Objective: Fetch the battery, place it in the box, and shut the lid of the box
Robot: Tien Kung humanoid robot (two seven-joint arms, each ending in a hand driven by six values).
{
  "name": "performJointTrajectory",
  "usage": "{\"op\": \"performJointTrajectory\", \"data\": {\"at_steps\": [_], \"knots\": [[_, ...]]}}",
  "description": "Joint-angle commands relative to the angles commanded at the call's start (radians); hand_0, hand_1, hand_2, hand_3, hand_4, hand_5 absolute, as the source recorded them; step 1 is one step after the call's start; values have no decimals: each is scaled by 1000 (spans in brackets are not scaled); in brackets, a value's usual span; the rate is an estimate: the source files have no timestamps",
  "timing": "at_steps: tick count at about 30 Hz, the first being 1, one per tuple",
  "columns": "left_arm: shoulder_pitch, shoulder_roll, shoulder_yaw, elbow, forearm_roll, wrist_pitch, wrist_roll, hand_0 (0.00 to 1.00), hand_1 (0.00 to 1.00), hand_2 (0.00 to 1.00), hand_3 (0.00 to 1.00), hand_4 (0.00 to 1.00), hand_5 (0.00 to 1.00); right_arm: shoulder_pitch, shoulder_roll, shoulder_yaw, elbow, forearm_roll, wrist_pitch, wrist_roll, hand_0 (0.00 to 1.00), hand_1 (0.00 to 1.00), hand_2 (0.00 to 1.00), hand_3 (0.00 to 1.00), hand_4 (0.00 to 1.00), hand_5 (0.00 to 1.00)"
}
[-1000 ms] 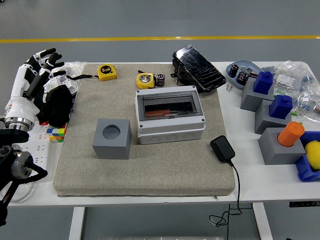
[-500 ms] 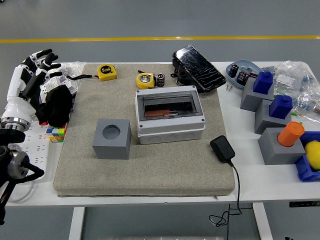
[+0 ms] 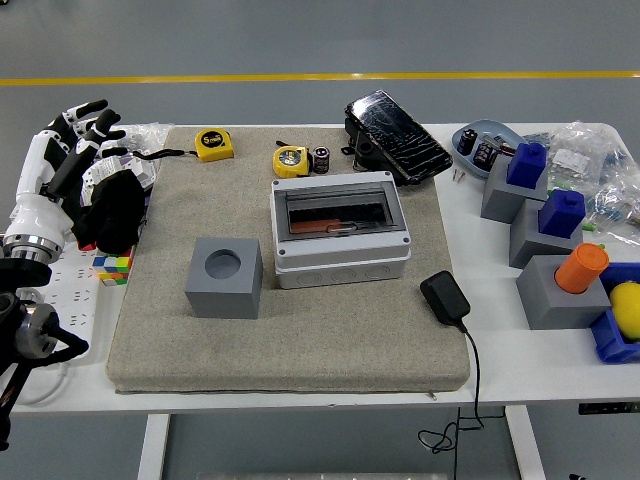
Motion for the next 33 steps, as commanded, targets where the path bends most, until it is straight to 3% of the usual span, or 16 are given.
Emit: {"op": "performJointTrajectory", "data": {"at_steps": [23, 29, 33], "knots": [[-7, -2, -17, -6, 20, -10, 12, 460, 593, 636, 697, 998, 513, 14, -1, -26, -5, 12, 2, -2, 668, 674, 689, 536, 901, 510], [-15, 24, -5, -6, 17, -9, 13, 461, 591, 635, 697, 998, 514, 20, -17, -42, -2, 16, -1, -3, 668, 675, 689, 536, 901, 509], [-9, 19, -10, -8, 20, -9, 14, 460, 591, 635, 698, 998, 515, 15, -19, -27, -7, 13, -2, -3, 669, 675, 689, 536, 901, 509]]}}
